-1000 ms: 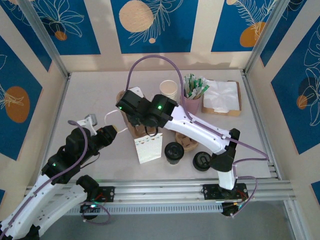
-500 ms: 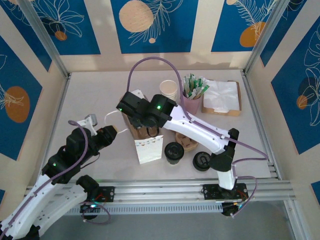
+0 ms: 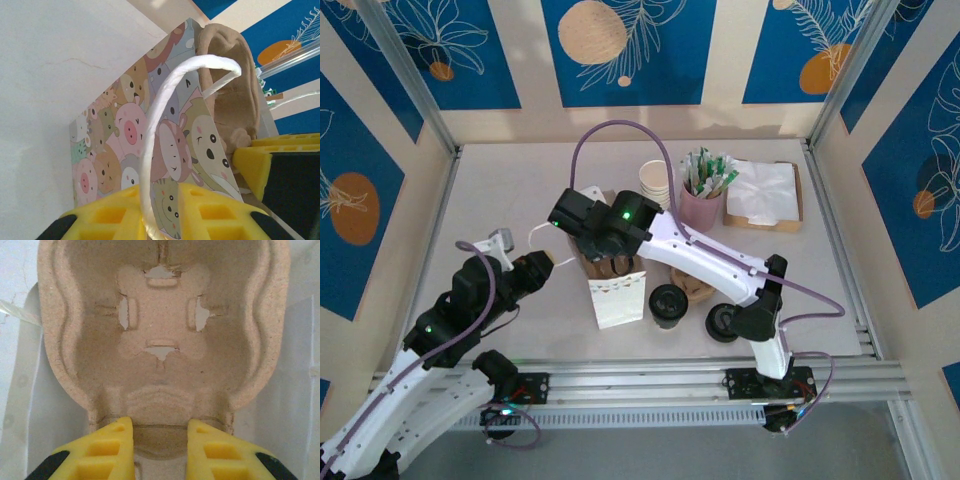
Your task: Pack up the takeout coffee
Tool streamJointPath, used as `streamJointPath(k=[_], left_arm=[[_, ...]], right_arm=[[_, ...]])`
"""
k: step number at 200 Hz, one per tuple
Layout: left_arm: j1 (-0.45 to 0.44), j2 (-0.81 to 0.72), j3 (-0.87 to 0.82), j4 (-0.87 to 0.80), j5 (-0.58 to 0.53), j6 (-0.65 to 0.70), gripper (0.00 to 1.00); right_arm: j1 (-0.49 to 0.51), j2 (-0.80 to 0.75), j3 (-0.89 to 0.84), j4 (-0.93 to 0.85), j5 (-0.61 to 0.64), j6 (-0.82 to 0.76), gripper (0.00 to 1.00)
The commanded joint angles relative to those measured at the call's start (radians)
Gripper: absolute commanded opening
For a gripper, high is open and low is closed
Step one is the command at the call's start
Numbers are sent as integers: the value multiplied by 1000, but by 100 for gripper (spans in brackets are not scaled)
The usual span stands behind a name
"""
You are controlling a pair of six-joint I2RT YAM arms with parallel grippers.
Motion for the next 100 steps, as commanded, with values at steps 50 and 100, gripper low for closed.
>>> streamJointPath(k=[50,100], left_arm=[[-7,-26,-3,-47,-62,-12,22],[-7,-55,-5,-62,-85,-15,22]], right_arm=[[-10,3,16,-67,-23,27,24],[-24,-9,-16,-112,6,58,24]])
